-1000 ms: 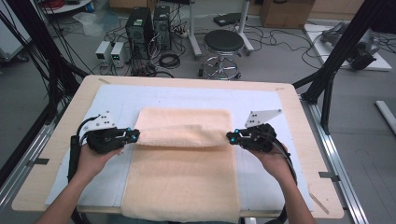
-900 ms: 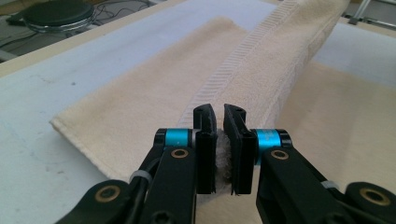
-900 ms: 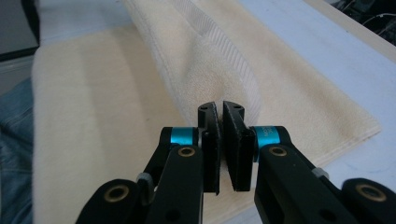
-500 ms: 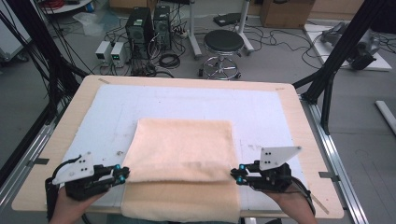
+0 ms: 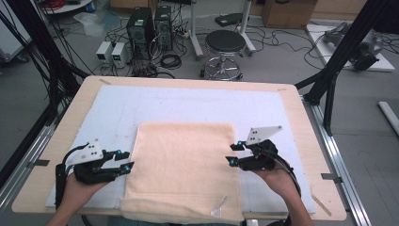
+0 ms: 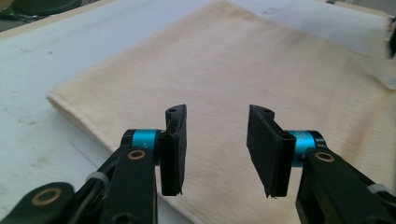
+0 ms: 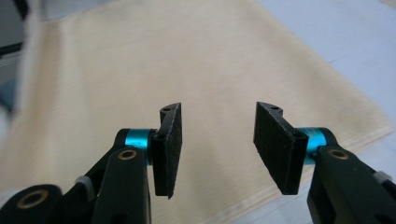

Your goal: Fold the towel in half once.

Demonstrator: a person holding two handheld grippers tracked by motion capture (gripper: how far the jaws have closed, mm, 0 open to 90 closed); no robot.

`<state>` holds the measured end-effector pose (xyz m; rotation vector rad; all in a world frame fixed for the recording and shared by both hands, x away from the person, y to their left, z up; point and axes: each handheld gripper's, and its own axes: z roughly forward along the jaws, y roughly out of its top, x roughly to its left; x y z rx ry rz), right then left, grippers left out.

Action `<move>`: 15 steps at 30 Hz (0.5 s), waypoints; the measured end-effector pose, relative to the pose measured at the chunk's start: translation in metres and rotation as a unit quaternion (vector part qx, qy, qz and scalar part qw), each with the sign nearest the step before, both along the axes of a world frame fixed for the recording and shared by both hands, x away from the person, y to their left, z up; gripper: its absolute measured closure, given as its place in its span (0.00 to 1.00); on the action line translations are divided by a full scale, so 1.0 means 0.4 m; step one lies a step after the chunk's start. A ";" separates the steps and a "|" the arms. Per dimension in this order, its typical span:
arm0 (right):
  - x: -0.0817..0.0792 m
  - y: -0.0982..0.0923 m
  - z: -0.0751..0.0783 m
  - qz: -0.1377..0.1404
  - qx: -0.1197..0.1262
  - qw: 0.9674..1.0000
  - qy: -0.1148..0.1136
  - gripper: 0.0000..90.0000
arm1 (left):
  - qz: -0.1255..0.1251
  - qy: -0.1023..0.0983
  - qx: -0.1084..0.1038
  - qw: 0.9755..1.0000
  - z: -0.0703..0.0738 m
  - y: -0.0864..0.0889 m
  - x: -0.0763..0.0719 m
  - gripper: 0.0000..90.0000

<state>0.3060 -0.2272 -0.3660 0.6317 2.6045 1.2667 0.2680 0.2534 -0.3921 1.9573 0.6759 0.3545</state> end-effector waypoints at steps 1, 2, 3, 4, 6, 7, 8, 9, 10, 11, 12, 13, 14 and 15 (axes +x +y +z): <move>0.018 0.001 -0.006 -0.011 -0.002 1.000 0.003 0.56 | 0.005 0.004 0.002 1.000 -0.003 -0.002 0.019 0.60; 0.037 0.003 -0.013 -0.019 -0.005 1.000 0.004 0.55 | 0.010 0.006 0.004 1.000 -0.007 -0.004 0.037 0.59; 0.054 0.005 -0.019 -0.025 -0.011 1.000 0.002 0.54 | 0.015 0.007 0.009 1.000 -0.010 -0.007 0.054 0.59; 0.070 0.006 -0.027 -0.033 -0.014 0.999 0.002 0.53 | 0.020 0.010 0.010 1.000 -0.013 -0.012 0.071 0.58; 0.102 0.006 -0.042 -0.049 -0.018 0.999 0.006 0.51 | 0.035 0.008 0.018 0.999 -0.020 -0.018 0.100 0.56; 0.116 0.005 -0.049 -0.055 -0.020 0.998 0.005 0.51 | 0.040 0.010 0.019 0.999 -0.025 -0.022 0.115 0.55; 0.129 0.004 -0.054 -0.061 -0.019 0.998 0.007 0.51 | 0.045 0.011 0.027 0.999 -0.028 -0.025 0.131 0.55; 0.143 0.004 -0.059 -0.068 -0.018 0.997 0.009 0.51 | 0.053 0.010 0.032 0.998 -0.032 -0.028 0.146 0.55; 0.157 0.003 -0.063 -0.073 -0.019 0.997 0.011 0.51 | 0.058 0.015 0.037 0.998 -0.036 -0.031 0.162 0.55; 0.170 0.003 -0.066 -0.076 -0.020 0.997 0.012 0.50 | 0.063 0.018 0.040 0.997 -0.040 -0.035 0.179 0.54; 0.184 0.004 -0.069 -0.082 -0.021 0.996 0.016 0.48 | 0.072 0.021 0.040 0.996 -0.044 -0.038 0.194 0.54; 0.197 0.005 -0.071 -0.085 -0.020 0.996 0.014 0.48 | 0.081 0.026 0.034 0.996 -0.048 -0.040 0.210 0.54; 0.208 0.007 -0.074 -0.087 -0.018 0.996 0.013 0.48 | 0.089 0.026 0.037 0.995 -0.051 -0.039 0.225 0.53; 0.220 0.010 -0.078 -0.094 -0.024 0.995 0.012 0.46 | 0.103 0.022 0.035 0.994 -0.055 -0.037 0.239 0.53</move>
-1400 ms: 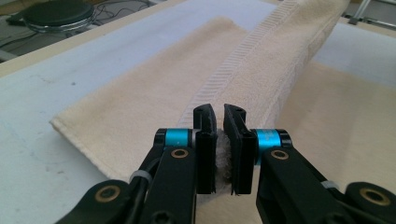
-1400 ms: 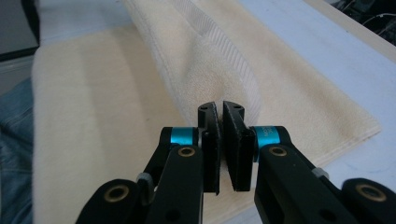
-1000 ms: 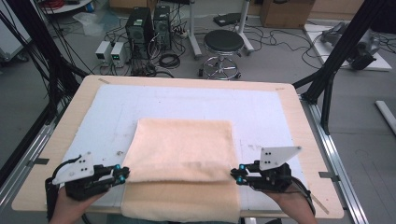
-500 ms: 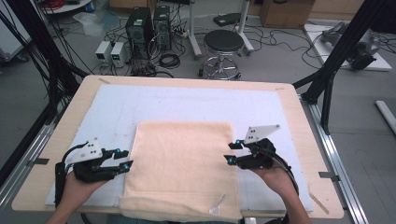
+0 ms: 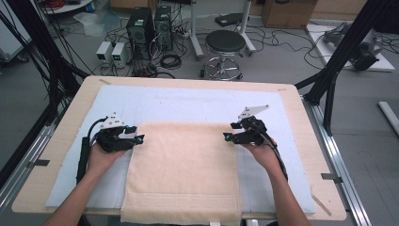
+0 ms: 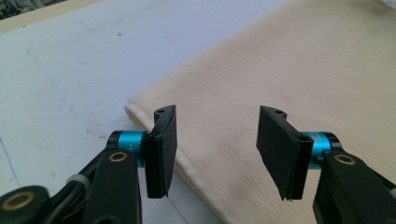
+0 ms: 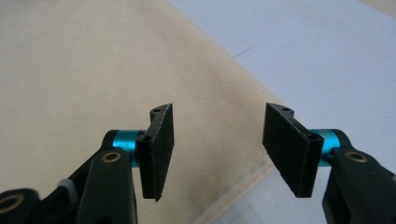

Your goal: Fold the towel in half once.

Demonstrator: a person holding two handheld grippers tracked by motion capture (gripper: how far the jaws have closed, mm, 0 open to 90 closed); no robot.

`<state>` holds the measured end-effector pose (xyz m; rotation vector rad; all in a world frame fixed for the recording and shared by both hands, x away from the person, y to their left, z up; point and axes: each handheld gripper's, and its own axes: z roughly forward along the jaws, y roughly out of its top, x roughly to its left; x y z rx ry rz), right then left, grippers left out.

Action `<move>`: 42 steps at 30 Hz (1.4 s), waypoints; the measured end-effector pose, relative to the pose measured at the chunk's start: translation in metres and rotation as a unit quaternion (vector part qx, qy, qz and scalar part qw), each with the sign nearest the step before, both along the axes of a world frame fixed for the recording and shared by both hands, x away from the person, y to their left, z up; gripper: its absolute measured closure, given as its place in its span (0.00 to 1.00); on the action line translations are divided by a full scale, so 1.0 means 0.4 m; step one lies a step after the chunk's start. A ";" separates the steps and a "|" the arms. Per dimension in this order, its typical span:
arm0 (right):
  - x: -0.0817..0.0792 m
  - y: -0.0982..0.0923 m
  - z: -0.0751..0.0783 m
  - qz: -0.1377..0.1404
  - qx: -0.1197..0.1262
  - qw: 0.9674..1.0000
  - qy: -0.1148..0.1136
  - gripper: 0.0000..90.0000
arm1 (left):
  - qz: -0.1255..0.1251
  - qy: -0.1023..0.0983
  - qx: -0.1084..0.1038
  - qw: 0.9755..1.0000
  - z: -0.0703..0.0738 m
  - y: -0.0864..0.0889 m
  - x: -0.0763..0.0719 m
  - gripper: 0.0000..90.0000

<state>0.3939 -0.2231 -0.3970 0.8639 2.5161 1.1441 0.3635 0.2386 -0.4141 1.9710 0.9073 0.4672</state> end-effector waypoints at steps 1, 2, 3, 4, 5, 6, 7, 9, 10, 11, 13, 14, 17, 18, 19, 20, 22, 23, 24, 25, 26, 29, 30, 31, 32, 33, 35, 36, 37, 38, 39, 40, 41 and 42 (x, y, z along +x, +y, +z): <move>0.010 0.003 -0.003 -0.005 -0.007 1.000 0.000 0.46 | 0.010 0.001 -0.002 1.000 -0.004 0.001 0.014 0.53; 0.022 0.004 -0.009 -0.009 -0.014 1.000 -0.002 0.46 | 0.020 0.009 0.003 1.000 -0.008 0.000 0.033 0.53; 0.036 0.005 -0.015 -0.014 -0.018 1.000 0.001 0.46 | 0.025 0.013 0.008 1.000 -0.010 0.000 0.042 0.53; 0.044 0.005 -0.020 -0.017 -0.018 1.000 -0.001 0.46 | 0.028 0.020 0.009 0.999 -0.012 0.000 0.054 0.53; 0.053 0.005 -0.027 -0.019 -0.017 1.000 0.002 0.45 | 0.031 0.021 0.005 0.999 -0.017 -0.002 0.063 0.53; 0.061 0.006 -0.033 -0.025 -0.018 0.999 0.007 0.45 | 0.035 0.023 0.004 0.999 -0.023 -0.003 0.070 0.53; 0.067 0.009 -0.040 -0.026 -0.021 0.999 0.007 0.45 | 0.042 0.027 0.000 0.999 -0.030 -0.003 0.076 0.53; 0.075 0.017 -0.054 -0.023 -0.028 0.999 0.013 0.44 | 0.045 0.039 0.001 0.998 -0.046 -0.001 0.087 0.53; 0.079 0.022 -0.061 -0.022 -0.030 0.999 0.017 0.44 | 0.047 0.046 0.003 0.998 -0.054 -0.001 0.092 0.53; 0.083 0.024 -0.067 -0.020 -0.034 0.999 0.021 0.44 | 0.046 0.053 0.007 0.997 -0.062 -0.001 0.096 0.52; 0.090 0.026 -0.079 -0.019 -0.036 0.999 0.026 0.45 | 0.045 0.066 0.010 0.997 -0.074 -0.003 0.102 0.51; 0.093 0.025 -0.083 -0.018 -0.034 0.999 0.031 0.46 | 0.044 0.066 0.010 0.997 -0.078 -0.003 0.104 0.51; 0.098 0.024 -0.091 -0.008 -0.025 0.999 0.045 0.58 | 0.034 0.062 0.003 0.998 -0.080 -0.006 0.107 0.61; 0.099 0.022 -0.091 -0.003 -0.020 0.999 0.049 0.64 | 0.031 0.064 0.002 0.997 -0.080 -0.008 0.109 0.65; 0.102 0.022 -0.091 0.004 -0.016 0.998 0.055 0.74 | 0.023 0.068 -0.005 0.997 -0.080 -0.010 0.111 0.70; 0.104 0.022 -0.090 0.014 -0.015 0.998 0.060 0.84 | 0.017 0.072 -0.007 0.997 -0.080 -0.013 0.115 0.80; 0.106 0.031 -0.086 0.025 -0.019 0.998 0.062 0.93 | 0.020 0.072 0.005 0.997 -0.072 -0.024 0.120 0.91; 0.109 0.036 -0.081 0.031 -0.025 0.997 0.062 0.94 | 0.022 0.067 0.017 0.997 -0.068 -0.030 0.122 0.93; 0.113 0.039 -0.075 0.032 -0.029 0.997 0.066 0.94 | 0.020 0.071 0.028 0.997 -0.063 -0.033 0.128 0.93; 0.117 0.043 -0.068 0.029 -0.033 0.997 0.065 0.94 | 0.025 0.071 0.036 0.997 -0.056 -0.035 0.134 0.94; 0.122 0.045 -0.060 0.024 -0.039 0.997 0.060 0.95 | 0.030 0.069 0.036 0.997 -0.047 -0.036 0.140 0.94; 0.144 0.050 -0.030 0.007 -0.051 0.998 0.040 0.95 | 0.053 0.051 0.029 0.997 -0.014 -0.036 0.164 0.95; 0.153 0.052 -0.018 0.000 -0.051 0.998 0.033 0.95 | 0.058 0.049 0.033 0.997 0.001 -0.039 0.175 0.95; 0.164 0.053 -0.005 -0.005 -0.054 0.998 0.028 0.95 | 0.061 0.042 0.038 0.997 0.018 -0.042 0.185 0.95; 0.169 0.054 0.009 -0.016 -0.052 0.998 0.014 0.95 | 0.065 0.032 0.043 0.996 0.036 -0.044 0.193 0.95; 0.178 0.053 0.023 -0.025 -0.047 0.999 0.011 0.95 | 0.068 0.027 0.044 0.996 0.055 -0.045 0.204 0.95; 0.194 0.052 0.050 -0.037 -0.042 0.998 -0.009 0.95 | 0.075 0.014 0.040 0.996 0.093 -0.044 0.224 0.95; 0.201 0.053 0.063 -0.043 -0.040 0.998 -0.016 0.95 | 0.078 0.003 0.034 0.996 0.116 -0.044 0.235 0.95; 0.212 0.056 0.078 -0.047 -0.044 0.998 -0.018 0.95 | 0.077 -0.003 0.031 0.997 0.128 -0.044 0.242 0.95; 0.218 0.058 0.085 -0.049 -0.049 0.997 -0.027 0.95 | 0.076 -0.009 0.030 0.997 0.141 -0.043 0.251 0.95; 0.228 0.058 0.095 -0.054 -0.049 0.997 -0.031 0.93 | 0.080 -0.010 0.034 0.996 0.148 -0.046 0.261 0.94; 0.237 0.057 0.103 -0.058 -0.046 0.997 -0.034 0.84 | 0.086 -0.008 0.046 0.995 0.154 -0.049 0.269 0.92; 0.243 0.057 0.105 -0.067 -0.044 0.996 -0.043 0.73 | 0.092 -0.015 0.053 0.994 0.155 -0.052 0.271 0.89; 0.250 0.055 0.105 -0.078 -0.048 0.995 -0.043 0.68 | 0.093 -0.016 0.053 0.994 0.154 -0.052 0.271 0.83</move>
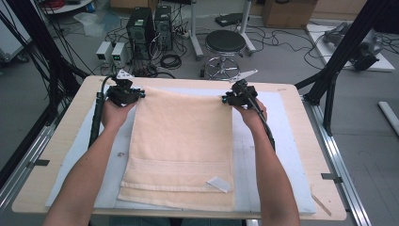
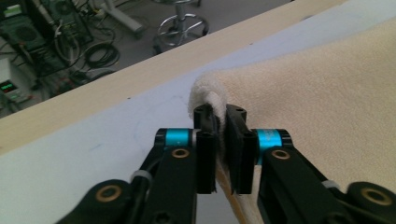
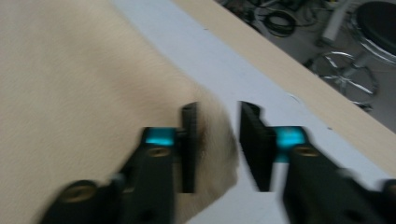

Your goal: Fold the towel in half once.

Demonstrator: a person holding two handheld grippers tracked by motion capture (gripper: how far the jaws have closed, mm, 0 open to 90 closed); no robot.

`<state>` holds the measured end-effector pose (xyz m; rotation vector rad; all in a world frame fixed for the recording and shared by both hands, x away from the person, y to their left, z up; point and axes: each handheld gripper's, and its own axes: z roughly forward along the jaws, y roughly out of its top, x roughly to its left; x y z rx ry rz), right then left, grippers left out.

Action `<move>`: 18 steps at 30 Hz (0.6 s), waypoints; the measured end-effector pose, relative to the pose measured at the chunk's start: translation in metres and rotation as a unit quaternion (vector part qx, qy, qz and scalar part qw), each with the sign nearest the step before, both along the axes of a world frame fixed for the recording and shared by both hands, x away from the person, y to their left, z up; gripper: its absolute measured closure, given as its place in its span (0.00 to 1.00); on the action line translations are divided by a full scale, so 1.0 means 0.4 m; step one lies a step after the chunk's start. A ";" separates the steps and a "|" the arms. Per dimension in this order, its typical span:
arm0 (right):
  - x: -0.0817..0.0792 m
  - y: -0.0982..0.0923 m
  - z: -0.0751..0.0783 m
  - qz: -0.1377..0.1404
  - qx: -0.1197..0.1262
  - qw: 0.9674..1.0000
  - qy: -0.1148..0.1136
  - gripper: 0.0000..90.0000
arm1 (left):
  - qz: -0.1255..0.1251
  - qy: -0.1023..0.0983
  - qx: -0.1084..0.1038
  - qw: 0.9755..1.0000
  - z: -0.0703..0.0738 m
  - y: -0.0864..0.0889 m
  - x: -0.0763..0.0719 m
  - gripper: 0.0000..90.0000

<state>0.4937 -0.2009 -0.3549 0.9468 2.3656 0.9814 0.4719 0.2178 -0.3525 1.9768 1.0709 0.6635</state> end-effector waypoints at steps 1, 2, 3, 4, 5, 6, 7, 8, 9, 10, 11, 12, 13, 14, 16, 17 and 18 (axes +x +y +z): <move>0.003 -0.004 -0.004 0.003 0.004 1.000 0.002 0.66 | -0.008 0.005 -0.001 1.000 -0.002 0.002 0.000 0.81; 0.003 -0.008 -0.009 0.007 0.003 1.000 0.011 0.64 | -0.013 0.010 0.002 1.000 -0.005 0.003 -0.003 0.80; 0.002 -0.011 -0.015 0.010 -0.002 1.000 0.016 0.62 | -0.019 0.017 0.005 1.000 -0.008 0.006 -0.007 0.78; -0.002 -0.015 -0.020 0.015 -0.003 1.000 0.025 0.59 | -0.020 0.021 0.004 1.000 -0.012 0.011 -0.012 0.76; -0.005 -0.018 -0.024 0.018 0.002 0.999 0.039 0.56 | -0.022 0.021 0.000 1.000 -0.015 0.019 -0.019 0.74; -0.007 -0.021 -0.026 0.024 0.008 0.998 0.053 0.54 | -0.022 0.022 -0.007 0.999 -0.020 0.028 -0.028 0.73; -0.013 -0.022 -0.026 0.029 0.012 0.997 0.067 0.53 | -0.025 0.025 -0.016 0.999 -0.025 0.036 -0.037 0.73; -0.021 -0.021 -0.024 0.034 0.009 0.997 0.069 0.52 | -0.028 0.026 -0.022 0.999 -0.031 0.044 -0.047 0.72; -0.031 -0.020 -0.020 0.037 0.006 0.997 0.069 0.51 | -0.031 0.030 -0.030 0.999 -0.036 0.050 -0.059 0.70; -0.043 -0.019 -0.016 0.044 0.013 0.997 0.061 0.52 | -0.039 0.028 -0.035 0.998 -0.040 0.055 -0.072 0.70; -0.059 -0.019 -0.012 0.050 0.020 0.997 0.049 0.52 | -0.043 0.026 -0.037 0.998 -0.043 0.057 -0.085 0.69; -0.073 -0.017 -0.010 0.054 0.021 0.997 0.044 0.52 | -0.050 0.025 -0.047 0.997 -0.046 0.059 -0.100 0.69; -0.086 -0.015 -0.009 0.059 0.024 0.997 0.049 0.51 | -0.058 0.022 -0.053 0.997 -0.049 0.061 -0.115 0.68; -0.101 -0.015 -0.009 0.068 0.025 0.996 0.043 0.50 | -0.064 0.023 -0.053 0.996 -0.051 0.060 -0.131 0.67; -0.136 -0.012 -0.010 0.078 0.020 0.996 0.033 0.49 | -0.080 0.023 -0.063 0.995 -0.057 0.059 -0.164 0.64; -0.153 -0.011 -0.012 0.086 0.017 0.996 0.030 0.48 | -0.086 0.025 -0.061 0.994 -0.059 0.055 -0.180 0.63; -0.171 -0.012 -0.013 0.090 0.016 0.995 0.028 0.48 | -0.097 0.018 -0.062 0.993 -0.063 0.052 -0.200 0.61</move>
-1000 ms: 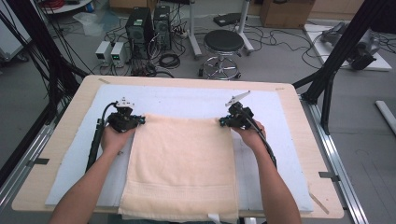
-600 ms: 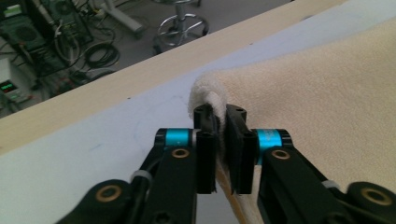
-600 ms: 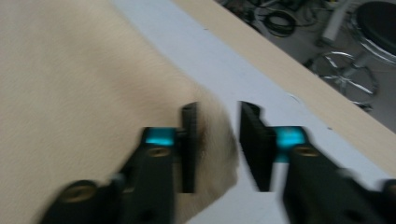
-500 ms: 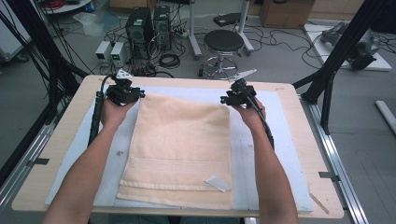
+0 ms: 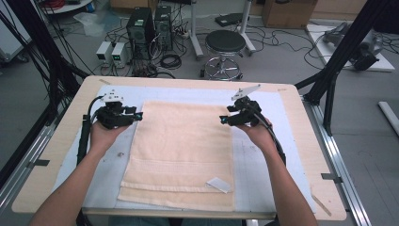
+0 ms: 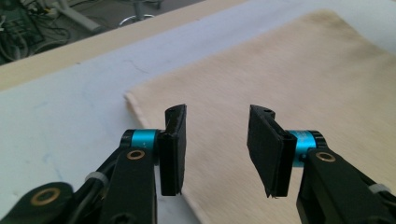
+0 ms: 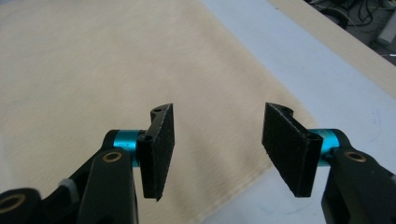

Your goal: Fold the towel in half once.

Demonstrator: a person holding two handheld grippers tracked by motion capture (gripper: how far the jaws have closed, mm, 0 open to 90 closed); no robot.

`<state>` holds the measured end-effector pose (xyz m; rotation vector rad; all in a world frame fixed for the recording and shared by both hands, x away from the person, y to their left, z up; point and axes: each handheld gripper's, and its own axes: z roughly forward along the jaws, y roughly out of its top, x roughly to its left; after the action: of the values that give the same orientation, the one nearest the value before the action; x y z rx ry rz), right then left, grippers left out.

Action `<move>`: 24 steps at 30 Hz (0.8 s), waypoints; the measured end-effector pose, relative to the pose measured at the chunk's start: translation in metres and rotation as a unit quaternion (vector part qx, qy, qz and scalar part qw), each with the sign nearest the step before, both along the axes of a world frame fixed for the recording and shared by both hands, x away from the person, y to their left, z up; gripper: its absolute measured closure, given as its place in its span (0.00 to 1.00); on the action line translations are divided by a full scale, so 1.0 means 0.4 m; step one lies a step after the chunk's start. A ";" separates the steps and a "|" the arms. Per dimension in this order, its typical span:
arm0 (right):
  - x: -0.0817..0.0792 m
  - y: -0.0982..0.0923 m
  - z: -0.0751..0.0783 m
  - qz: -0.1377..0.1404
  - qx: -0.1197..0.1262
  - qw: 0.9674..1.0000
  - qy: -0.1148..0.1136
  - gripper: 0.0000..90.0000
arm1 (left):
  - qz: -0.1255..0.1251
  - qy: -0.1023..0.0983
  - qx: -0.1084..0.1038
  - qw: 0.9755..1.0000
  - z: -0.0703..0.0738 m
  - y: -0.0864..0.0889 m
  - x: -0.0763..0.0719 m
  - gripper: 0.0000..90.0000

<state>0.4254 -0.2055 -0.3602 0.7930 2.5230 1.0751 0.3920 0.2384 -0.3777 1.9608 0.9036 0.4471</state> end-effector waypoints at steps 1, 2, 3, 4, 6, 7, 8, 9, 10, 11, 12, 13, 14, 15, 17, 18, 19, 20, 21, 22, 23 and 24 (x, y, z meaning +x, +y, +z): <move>-0.018 -0.002 -0.002 0.004 0.004 1.000 -0.001 0.48 | -0.007 -0.009 0.002 1.000 -0.003 -0.002 -0.020 0.61; -0.036 -0.004 -0.005 0.010 0.008 1.000 -0.005 0.48 | -0.011 -0.012 -0.003 1.000 -0.007 -0.001 -0.037 0.61; -0.055 -0.006 -0.007 0.011 0.011 1.000 -0.005 0.48 | -0.018 -0.012 -0.010 1.000 -0.012 0.001 -0.053 0.61; -0.075 -0.007 -0.009 0.016 0.013 1.000 -0.007 0.48 | -0.024 -0.013 -0.010 1.000 -0.016 0.002 -0.069 0.60; -0.116 -0.009 -0.012 0.028 0.012 0.999 -0.010 0.48 | -0.037 -0.017 -0.008 0.999 -0.022 0.005 -0.104 0.57; -0.136 -0.010 -0.013 0.034 0.010 0.999 -0.012 0.48 | -0.044 -0.017 -0.003 0.999 -0.023 0.006 -0.121 0.56; -0.156 -0.011 -0.014 0.042 0.008 0.999 -0.017 0.48 | -0.051 -0.023 -0.004 0.998 -0.025 0.010 -0.140 0.55; -0.176 -0.012 -0.015 0.048 0.009 0.999 -0.018 0.48 | -0.055 -0.027 -0.004 0.998 -0.027 0.013 -0.157 0.55; -0.195 -0.014 -0.016 0.049 0.013 0.999 -0.018 0.47 | -0.055 -0.028 -0.004 0.998 -0.030 0.016 -0.173 0.54; -0.210 -0.016 -0.019 0.054 0.018 0.998 -0.021 0.47 | -0.054 -0.031 -0.011 0.998 -0.034 0.020 -0.189 0.52; -0.224 -0.016 -0.024 0.062 0.019 0.998 -0.017 0.47 | -0.052 -0.035 -0.011 0.998 -0.038 0.023 -0.203 0.51; -0.237 -0.013 -0.030 0.069 0.015 0.997 -0.018 0.47 | -0.050 -0.037 -0.012 0.998 -0.042 0.025 -0.218 0.51; -0.249 -0.010 -0.039 0.075 0.015 0.997 -0.018 0.46 | -0.051 -0.039 -0.016 0.998 -0.047 0.026 -0.232 0.50; -0.257 -0.007 -0.049 0.081 0.010 0.997 -0.017 0.46 | -0.053 -0.039 -0.019 0.998 -0.053 0.025 -0.247 0.49; -0.270 -0.004 -0.072 0.086 0.001 0.996 -0.014 0.46 | -0.063 -0.035 -0.013 0.997 -0.063 0.022 -0.272 0.47; -0.275 -0.004 -0.083 0.087 0.002 0.996 -0.007 0.46 | -0.066 -0.035 -0.011 0.997 -0.068 0.018 -0.284 0.46; -0.281 -0.005 -0.091 0.087 0.005 0.996 0.000 0.46 | -0.070 -0.031 -0.008 0.997 -0.074 0.018 -0.297 0.46; -0.288 -0.008 -0.100 0.089 0.008 0.996 0.002 0.46 | -0.072 -0.028 -0.008 0.997 -0.077 0.018 -0.302 0.45; -0.293 -0.010 -0.104 0.091 0.010 0.996 0.003 0.46 | -0.075 -0.021 -0.006 0.997 -0.080 0.017 -0.310 0.44; -0.300 -0.012 -0.108 0.092 0.014 0.996 0.007 0.46 | -0.077 -0.019 0.002 0.997 -0.083 0.018 -0.316 0.43; -0.308 -0.014 -0.113 0.094 0.016 0.995 0.009 0.46 | -0.078 -0.015 0.010 0.997 -0.087 0.018 -0.321 0.43; -0.316 -0.015 -0.117 0.095 0.017 0.995 0.010 0.46 | -0.076 -0.009 0.011 0.997 -0.092 0.018 -0.326 0.41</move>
<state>0.2992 -0.2117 -0.4070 0.5831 2.6462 1.1761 0.2618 0.2456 -0.4145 2.0257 0.7334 0.3879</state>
